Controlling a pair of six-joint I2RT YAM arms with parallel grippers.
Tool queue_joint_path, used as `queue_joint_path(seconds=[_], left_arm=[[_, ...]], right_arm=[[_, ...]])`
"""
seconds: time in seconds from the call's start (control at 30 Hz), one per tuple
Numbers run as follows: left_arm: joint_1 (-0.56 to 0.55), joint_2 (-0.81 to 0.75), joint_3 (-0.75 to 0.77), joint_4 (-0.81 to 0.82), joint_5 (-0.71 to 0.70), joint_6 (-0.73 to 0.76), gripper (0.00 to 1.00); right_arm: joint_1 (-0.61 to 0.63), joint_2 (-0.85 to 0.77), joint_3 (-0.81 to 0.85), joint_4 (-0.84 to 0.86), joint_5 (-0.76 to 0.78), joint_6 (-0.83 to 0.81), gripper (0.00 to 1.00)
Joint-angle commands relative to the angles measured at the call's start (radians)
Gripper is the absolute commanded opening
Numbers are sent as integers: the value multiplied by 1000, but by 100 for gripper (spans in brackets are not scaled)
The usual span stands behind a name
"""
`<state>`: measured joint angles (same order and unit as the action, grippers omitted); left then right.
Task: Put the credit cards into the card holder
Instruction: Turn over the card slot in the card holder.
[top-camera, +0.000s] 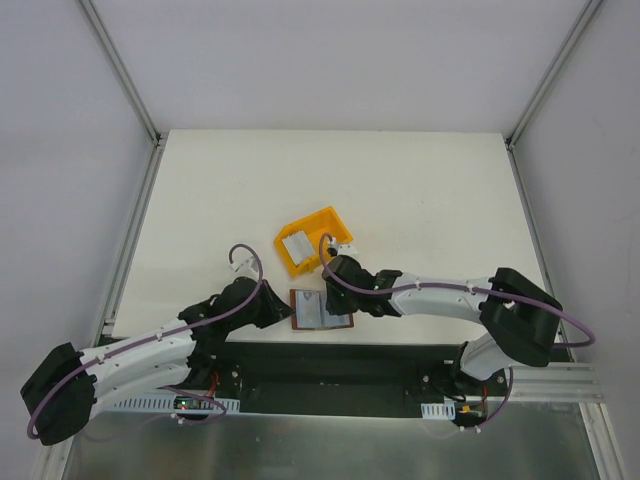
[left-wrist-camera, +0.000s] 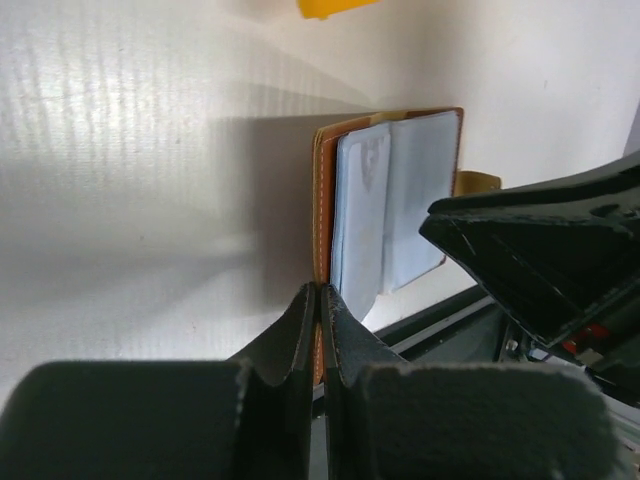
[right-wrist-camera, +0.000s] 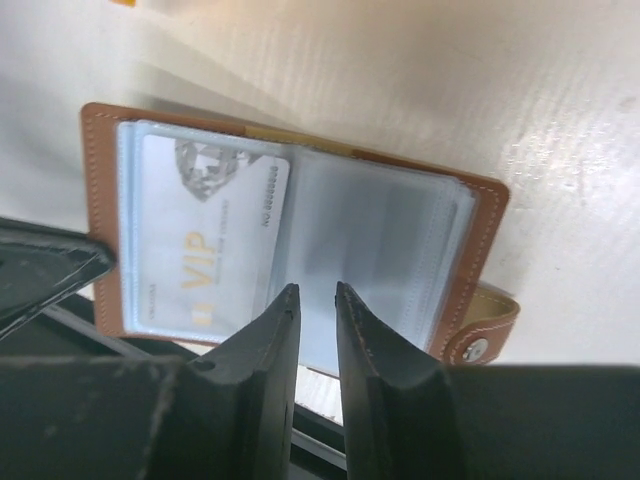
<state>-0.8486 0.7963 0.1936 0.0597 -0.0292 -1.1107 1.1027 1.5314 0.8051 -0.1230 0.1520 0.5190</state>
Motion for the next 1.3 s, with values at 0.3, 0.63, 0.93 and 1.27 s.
queue_joint_path(seconds=[0.3, 0.63, 0.93, 1.27], left_arm=[[8, -14, 104, -17, 72, 75, 0], [2, 162, 222, 38, 201, 170, 0], [-26, 242, 233, 52, 174, 144, 0], [-24, 72, 67, -44, 35, 28, 0]], right_arm=[[3, -33, 26, -188, 170, 22, 21], [2, 10, 20, -150, 100, 33, 19], [-10, -100, -37, -130, 147, 47, 20], [-15, -188, -38, -110, 152, 30, 22]])
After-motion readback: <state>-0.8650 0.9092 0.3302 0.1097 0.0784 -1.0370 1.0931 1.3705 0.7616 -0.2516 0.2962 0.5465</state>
